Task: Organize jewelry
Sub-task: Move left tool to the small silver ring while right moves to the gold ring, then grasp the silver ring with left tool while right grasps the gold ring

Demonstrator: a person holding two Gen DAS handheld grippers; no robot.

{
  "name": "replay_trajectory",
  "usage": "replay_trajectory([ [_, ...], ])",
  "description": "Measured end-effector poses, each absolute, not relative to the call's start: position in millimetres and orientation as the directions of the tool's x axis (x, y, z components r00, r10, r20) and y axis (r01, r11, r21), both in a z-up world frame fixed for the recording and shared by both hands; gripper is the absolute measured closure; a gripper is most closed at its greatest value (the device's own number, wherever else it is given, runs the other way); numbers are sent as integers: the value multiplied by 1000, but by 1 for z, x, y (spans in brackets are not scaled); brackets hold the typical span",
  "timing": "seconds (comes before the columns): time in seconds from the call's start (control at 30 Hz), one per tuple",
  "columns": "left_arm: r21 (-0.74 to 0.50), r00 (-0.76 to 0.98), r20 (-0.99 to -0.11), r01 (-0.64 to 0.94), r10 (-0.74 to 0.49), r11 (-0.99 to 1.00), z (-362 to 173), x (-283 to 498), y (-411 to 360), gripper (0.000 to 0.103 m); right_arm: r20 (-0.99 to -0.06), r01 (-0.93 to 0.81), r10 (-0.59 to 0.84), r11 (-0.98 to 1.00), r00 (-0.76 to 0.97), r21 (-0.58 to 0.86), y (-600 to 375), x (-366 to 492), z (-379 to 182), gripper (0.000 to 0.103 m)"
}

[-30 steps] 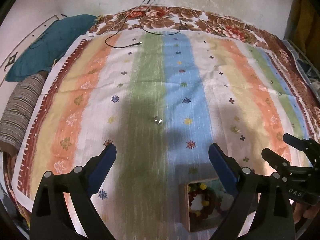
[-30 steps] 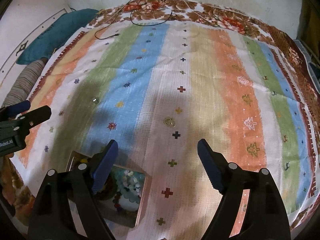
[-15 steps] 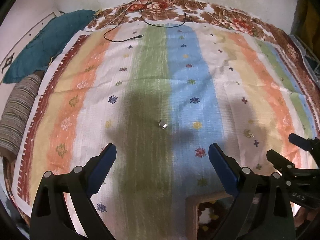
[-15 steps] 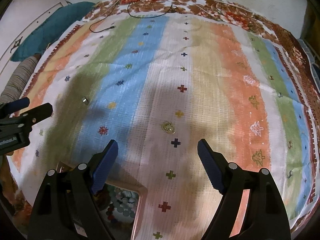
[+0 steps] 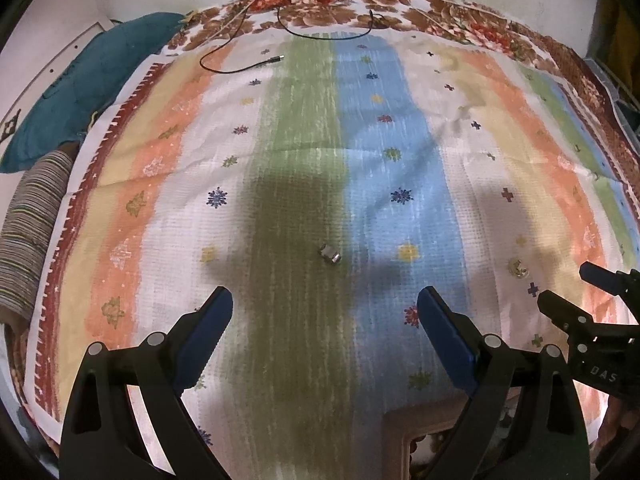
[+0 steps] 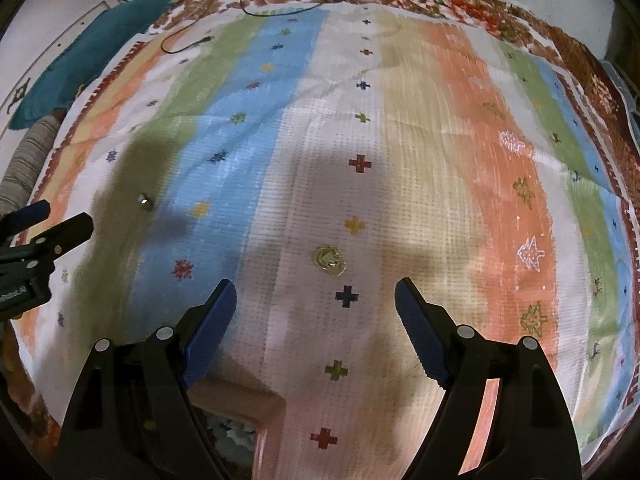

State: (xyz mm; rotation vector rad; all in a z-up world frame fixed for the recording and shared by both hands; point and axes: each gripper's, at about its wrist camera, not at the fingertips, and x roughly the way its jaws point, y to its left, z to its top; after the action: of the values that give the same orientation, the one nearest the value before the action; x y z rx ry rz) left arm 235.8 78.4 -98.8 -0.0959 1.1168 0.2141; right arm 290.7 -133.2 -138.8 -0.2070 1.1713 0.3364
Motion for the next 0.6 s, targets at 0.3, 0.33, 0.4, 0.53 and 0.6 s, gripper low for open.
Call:
replay_trajectory([
  [0.3,24,407,-907,-209,109,978,-115,252,83,11,-934,-357,132,934,331,6,-132,303,-151,21],
  [0.33,23,405,-908,-209,108,978,-117,253,84,11,-936,-357,128,934,329,2,-132,305,-153,21],
  [0.4,12,399,-912,-211,97,978,-121,256,86,12,-938,-357,122,934,325,-2,-131,307,-157,21],
  [0.53,-3,388,-918,-212,81,977,-129,261,90,13,-939,-361,113,932,326,-13,-128,309,-158,21],
  [0.6,0,387,-918,-216,86,976,-132,264,92,16,-937,-356,107,934,333,-20,-128,312,-158,21],
])
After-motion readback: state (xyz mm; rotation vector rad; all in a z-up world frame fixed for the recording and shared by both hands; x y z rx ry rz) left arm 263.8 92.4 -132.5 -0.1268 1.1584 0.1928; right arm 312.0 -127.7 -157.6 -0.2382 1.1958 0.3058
